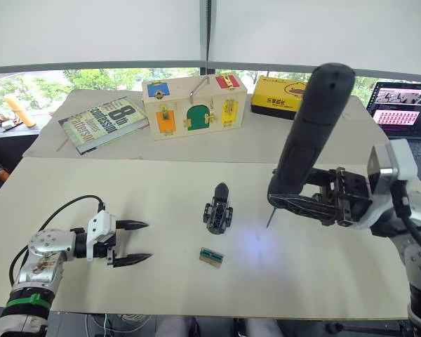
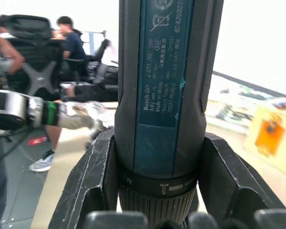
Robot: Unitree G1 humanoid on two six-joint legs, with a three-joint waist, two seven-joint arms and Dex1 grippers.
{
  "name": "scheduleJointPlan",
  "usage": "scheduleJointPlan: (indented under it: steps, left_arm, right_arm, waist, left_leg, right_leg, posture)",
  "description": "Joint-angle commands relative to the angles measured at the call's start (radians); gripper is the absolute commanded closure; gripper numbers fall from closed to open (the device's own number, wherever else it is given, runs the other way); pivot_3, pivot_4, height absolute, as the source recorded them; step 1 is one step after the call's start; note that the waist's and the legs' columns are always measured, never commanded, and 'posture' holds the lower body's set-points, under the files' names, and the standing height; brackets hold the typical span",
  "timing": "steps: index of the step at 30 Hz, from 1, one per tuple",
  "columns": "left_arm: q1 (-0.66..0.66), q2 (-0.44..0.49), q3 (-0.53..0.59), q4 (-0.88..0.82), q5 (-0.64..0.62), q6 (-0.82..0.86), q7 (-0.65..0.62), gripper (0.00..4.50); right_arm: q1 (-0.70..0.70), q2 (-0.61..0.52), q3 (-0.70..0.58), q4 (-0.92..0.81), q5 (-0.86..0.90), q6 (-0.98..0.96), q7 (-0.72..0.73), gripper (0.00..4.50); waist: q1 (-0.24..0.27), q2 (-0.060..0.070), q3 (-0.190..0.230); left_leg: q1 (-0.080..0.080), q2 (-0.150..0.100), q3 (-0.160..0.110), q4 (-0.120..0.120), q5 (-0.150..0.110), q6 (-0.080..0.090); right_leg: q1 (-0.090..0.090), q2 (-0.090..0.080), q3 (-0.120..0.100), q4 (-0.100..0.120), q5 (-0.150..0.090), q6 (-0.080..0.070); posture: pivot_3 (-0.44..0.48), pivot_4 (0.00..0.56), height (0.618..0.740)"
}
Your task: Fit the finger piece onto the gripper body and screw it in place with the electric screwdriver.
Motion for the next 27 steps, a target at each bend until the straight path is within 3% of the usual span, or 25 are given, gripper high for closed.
scheduleJointPlan:
  steps: [1,7,15,20,27]
  left_arm:
    - [0.032,0.028,-0.03,-0.102,-0.023,0.079,-0.046,0.04]
    - [0.018,-0.016,-0.133,-0.289,0.009,0.174,-0.006,0.04]
    - [-0.039,-0.15,-0.25,-0.293,0.104,0.14,0.11,0.04]
    - [-0.073,-0.214,-0.306,-0.275,0.148,0.14,0.153,0.04]
    - [-0.077,-0.228,-0.348,-0.253,0.173,0.117,0.15,0.04]
  right_arm:
    - [0.011,0.008,-0.021,-0.114,0.05,-0.038,-0.019,2.59]
    - [-0.015,0.083,0.191,-0.163,-0.022,-0.03,-0.054,2.59]
    - [-0.069,0.221,0.402,-0.014,-0.222,-0.199,0.032,2.59]
    - [-0.086,0.28,0.462,0.051,-0.279,-0.277,0.084,2.59]
    - [-0.087,0.313,0.503,0.115,-0.329,-0.336,0.117,2.59]
  waist:
    - [0.001,0.0,0.001]
    - [0.001,-0.002,0.002]
    - [0.008,-0.003,0.003]
    - [0.016,-0.003,0.003]
    - [0.02,-0.003,0.003]
  left_leg:
    - [0.0,0.0,0.0,0.0,0.0,0.0]
    - [0.0,0.0,0.0,0.0,0.0,0.0]
    - [0.0,-0.003,0.001,0.004,0.0,0.001]
    - [-0.001,-0.004,0.001,0.007,0.0,0.002]
    - [-0.001,-0.003,0.001,0.01,-0.001,0.003]
  right_leg:
    - [0.0,0.0,0.0,0.0,0.0,0.0]
    - [0.001,0.002,-0.001,0.0,0.0,0.0]
    - [0.002,0.009,-0.001,0.001,0.0,0.0]
    - [0.003,0.009,-0.002,0.002,0.0,0.001]
    - [0.004,0.008,-0.002,0.004,0.0,0.001]
  posture:
    - [0.0,0.15,0.74]
    - [0.0,0.15,0.74]
    - [0.0,0.15,0.74]
    - [0.0,0.15,0.74]
    - [0.0,0.15,0.74]
